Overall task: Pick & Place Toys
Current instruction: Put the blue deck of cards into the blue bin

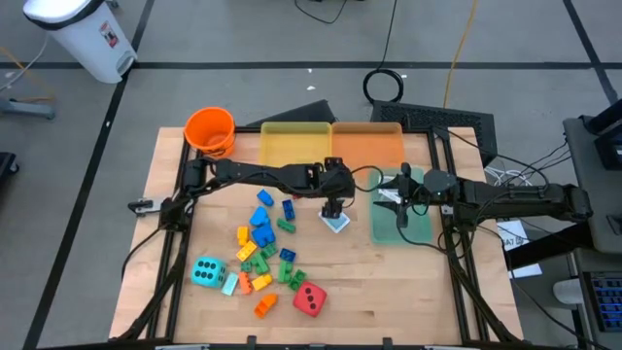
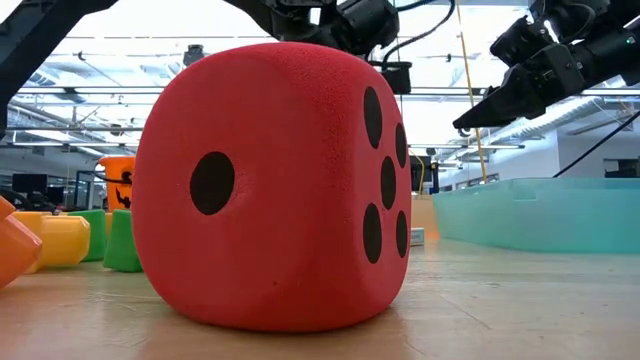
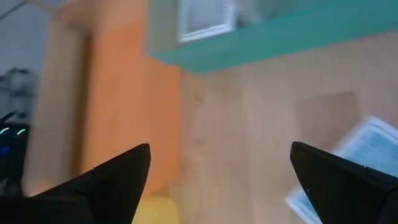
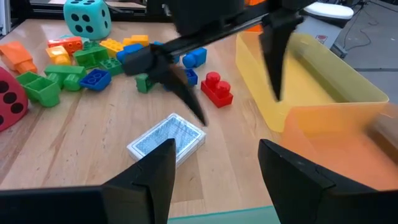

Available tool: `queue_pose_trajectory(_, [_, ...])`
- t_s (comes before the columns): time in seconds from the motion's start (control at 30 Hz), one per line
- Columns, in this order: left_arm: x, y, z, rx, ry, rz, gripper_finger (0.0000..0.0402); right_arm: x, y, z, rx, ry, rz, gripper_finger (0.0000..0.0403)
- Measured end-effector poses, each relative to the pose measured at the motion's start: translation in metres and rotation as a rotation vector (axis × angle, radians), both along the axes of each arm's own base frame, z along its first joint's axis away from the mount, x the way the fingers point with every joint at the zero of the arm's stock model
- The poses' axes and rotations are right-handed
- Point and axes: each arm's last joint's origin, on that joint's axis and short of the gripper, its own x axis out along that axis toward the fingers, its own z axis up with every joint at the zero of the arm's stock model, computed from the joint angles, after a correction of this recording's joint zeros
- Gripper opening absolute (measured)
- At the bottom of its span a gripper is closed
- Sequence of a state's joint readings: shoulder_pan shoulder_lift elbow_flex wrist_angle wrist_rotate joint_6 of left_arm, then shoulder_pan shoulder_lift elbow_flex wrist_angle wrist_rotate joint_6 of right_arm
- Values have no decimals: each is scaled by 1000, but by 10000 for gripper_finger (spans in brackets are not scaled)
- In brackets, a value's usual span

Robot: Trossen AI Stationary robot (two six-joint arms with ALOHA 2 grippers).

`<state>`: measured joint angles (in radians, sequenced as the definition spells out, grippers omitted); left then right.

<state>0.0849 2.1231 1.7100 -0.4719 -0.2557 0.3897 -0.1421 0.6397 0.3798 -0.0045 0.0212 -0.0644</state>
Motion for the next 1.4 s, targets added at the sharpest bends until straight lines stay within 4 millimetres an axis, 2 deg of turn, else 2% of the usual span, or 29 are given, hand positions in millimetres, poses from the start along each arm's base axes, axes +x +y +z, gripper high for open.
queue_pose_trajectory(0.13, [-7,-3,-7,-76,115,-225,392,0,0,0,0,1,0,199])
queue_pose_trajectory(0.27, [-9,-7,-13,-72,146,-457,392,0,0,0,0,0,1,199])
queue_pose_trajectory(0.37, [-8,-9,-29,-82,181,-523,392,0,0,0,0,0,0,199])
queue_pose_trajectory(0.5, [-5,-8,-64,-82,281,-508,392,0,0,0,1,0,3,199])
queue_pose_trajectory(0.67, [-2,-7,-80,-85,311,-505,392,0,1,0,10,1,26,199])
queue_pose_trajectory(1.2, [-7,5,-84,-307,303,-295,391,0,1,0,34,-4,17,199])
queue_pose_trajectory(1.3, [-9,8,-85,-367,303,-193,370,0,1,0,34,-4,17,199])
queue_pose_trajectory(1.4, [-9,8,-85,-403,295,-101,326,0,1,0,63,-9,6,199])
